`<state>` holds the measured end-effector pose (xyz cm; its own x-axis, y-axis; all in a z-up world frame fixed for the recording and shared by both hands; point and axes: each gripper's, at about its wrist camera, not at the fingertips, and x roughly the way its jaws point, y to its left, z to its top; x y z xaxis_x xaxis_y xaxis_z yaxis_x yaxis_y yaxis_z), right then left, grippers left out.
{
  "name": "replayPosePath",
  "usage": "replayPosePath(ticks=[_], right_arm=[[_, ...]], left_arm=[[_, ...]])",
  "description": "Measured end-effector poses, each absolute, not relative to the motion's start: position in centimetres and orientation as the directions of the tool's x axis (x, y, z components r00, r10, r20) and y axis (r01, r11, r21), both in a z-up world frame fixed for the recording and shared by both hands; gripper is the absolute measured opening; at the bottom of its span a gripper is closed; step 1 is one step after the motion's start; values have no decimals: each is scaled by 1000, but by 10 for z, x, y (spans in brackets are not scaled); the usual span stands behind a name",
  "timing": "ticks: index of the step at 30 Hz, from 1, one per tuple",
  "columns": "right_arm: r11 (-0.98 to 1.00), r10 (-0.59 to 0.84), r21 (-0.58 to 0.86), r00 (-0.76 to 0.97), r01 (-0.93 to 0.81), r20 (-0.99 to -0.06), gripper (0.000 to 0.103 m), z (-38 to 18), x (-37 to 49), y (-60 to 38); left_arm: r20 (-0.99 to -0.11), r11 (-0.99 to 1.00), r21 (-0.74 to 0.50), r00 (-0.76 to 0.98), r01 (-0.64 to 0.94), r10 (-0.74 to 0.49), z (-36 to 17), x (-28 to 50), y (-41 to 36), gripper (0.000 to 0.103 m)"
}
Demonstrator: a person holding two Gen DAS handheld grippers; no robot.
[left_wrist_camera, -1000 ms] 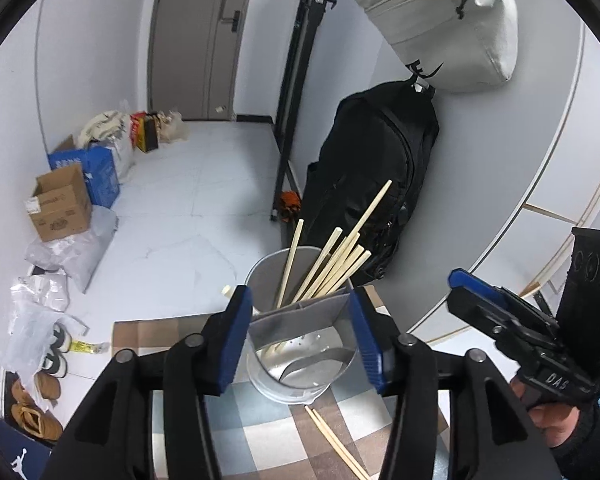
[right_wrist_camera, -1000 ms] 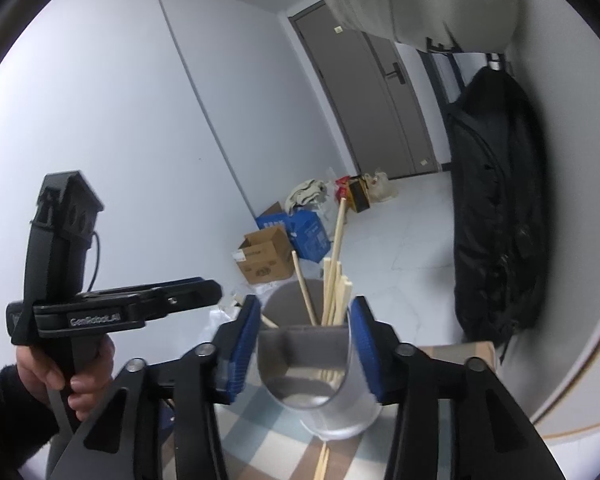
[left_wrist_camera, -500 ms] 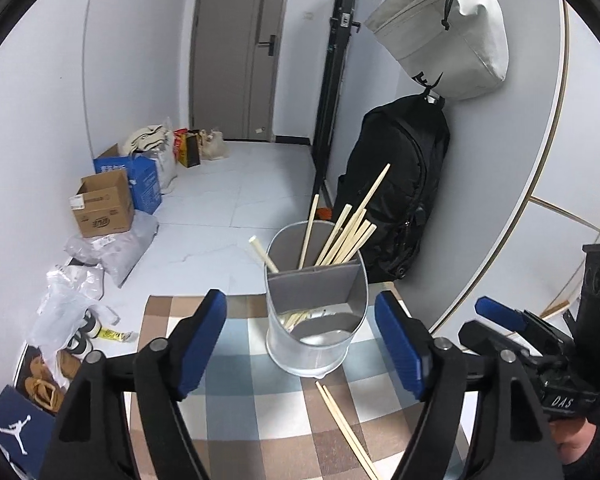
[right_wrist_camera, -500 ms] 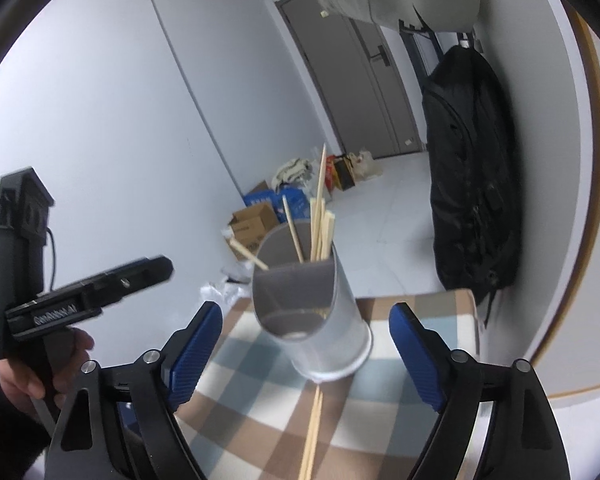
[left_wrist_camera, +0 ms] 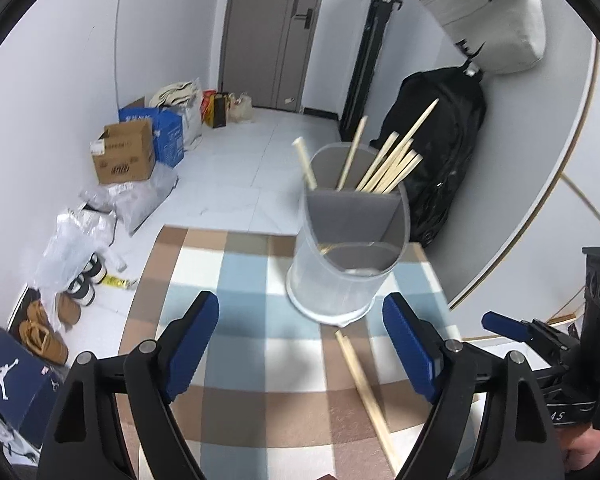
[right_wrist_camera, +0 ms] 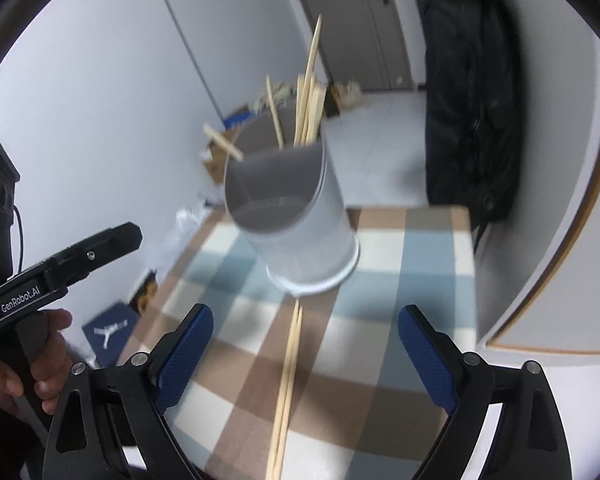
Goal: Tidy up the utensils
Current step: 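Withdraw both open grippers from the holder toward the remaining chopsticks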
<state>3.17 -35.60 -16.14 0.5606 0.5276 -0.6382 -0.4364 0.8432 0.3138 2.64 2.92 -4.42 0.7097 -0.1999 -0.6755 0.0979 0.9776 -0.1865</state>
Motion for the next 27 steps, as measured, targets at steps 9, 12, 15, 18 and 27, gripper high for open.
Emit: replayPosePath(ticks=[9,12,15,18,27], right_arm=[[864,466,269,475,-425,-746,76,-200,47,-334],[875,438,257,444,-411,-782,67,-214,54,-328],[882,412,237,420,-407,-809,56,-225,60,-321],[883,401,224,416,-412,-816,45,-232,65,-315],[874,383,187,400,-448,-832,34,-241,75,-294]], left_arm=[[-739,971,-237,642,33,-202,-78,31,50,81],[-752,973,-231,631,21,-192,-83,33,52,81],[-763,972,-233,618,14,-191,-87,36,55,81],[-773,969,-248,604,-7,-193,-91,39,61,81],[-764,959,-281,612,-32,-204,-85,38,74,81]])
